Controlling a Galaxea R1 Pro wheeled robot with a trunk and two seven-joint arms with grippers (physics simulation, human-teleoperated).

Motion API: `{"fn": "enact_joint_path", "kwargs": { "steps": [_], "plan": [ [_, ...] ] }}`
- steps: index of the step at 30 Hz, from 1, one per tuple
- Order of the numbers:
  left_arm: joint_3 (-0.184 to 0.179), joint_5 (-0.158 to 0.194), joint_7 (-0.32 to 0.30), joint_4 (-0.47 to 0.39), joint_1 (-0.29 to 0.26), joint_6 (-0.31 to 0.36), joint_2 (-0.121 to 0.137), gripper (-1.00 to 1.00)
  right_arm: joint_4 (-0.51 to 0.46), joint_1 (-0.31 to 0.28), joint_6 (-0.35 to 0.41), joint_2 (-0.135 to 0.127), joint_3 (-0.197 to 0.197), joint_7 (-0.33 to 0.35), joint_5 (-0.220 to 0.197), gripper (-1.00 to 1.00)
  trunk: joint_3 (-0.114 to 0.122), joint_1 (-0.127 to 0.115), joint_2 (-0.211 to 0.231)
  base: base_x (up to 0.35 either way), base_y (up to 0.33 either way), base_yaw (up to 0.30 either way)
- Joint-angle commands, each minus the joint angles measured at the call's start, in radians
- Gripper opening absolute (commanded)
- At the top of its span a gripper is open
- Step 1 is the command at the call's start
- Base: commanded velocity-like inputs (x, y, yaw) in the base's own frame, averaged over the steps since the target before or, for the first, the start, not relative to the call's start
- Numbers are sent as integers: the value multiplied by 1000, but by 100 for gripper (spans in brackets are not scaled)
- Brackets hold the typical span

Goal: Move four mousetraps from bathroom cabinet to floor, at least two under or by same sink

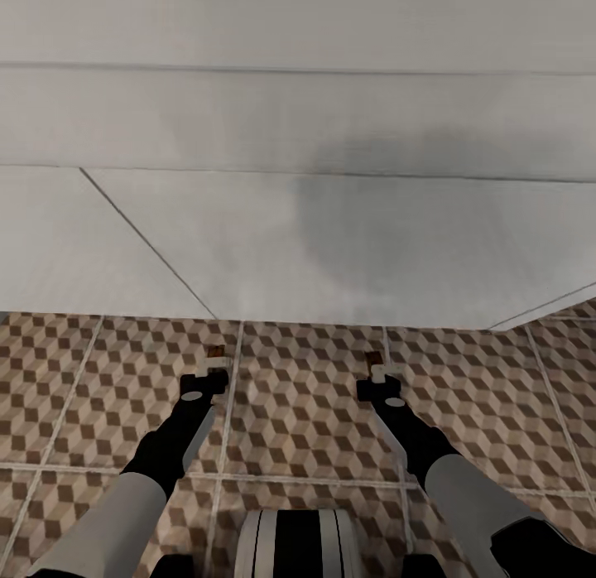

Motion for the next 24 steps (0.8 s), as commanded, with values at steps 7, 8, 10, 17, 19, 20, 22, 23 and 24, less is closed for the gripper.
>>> {"fn": "enact_joint_path", "kwargs": {
  "steps": [7,8,10,17,19,20,22,23,24],
  "plan": [
    [-5,8,9,-1,0,4,1,-100,-2,0,5,-2,8,-10,-9,-100,-1,0,0,287,0,0],
    [-5,8,9,-1,0,3,1,-100,-2,0,5,-2,8,-10,-9,-100,-1,0,0,134,0,0],
    [-7,7,9,-1,0,4,1,-100,-2,0,5,-2,8,-10,-9,-100,-1,0,0,77,0,0],
    [-7,8,4,9,0,5,1,-100,8,0,-2,0,7,-11,-9,-100,-1,0,0,25,0,0],
    [-7,10,0,12,0,5,2,-100,13,0,-3,1,7,-11,-10,-100,-1,0,0,5,0,0],
    [-7,11,-1,13,0,5,3,-100,16,0,-4,1,7,-11,-10,-100,-1,0,0,3,0,0],
    [-7,12,-2,14,0,5,3,-100,18,0,-4,2,7,-11,-10,-100,-1,0,0,2,0,0],
    [-7,12,-2,14,0,5,3,-100,18,0,-4,2,7,-11,-10,-100,-1,0,0,1,0,0],
    [-7,12,-2,14,0,5,3,-100,18,0,-4,2,7,-11,-10,-100,-1,0,0,0,0,0]
  ]
}}
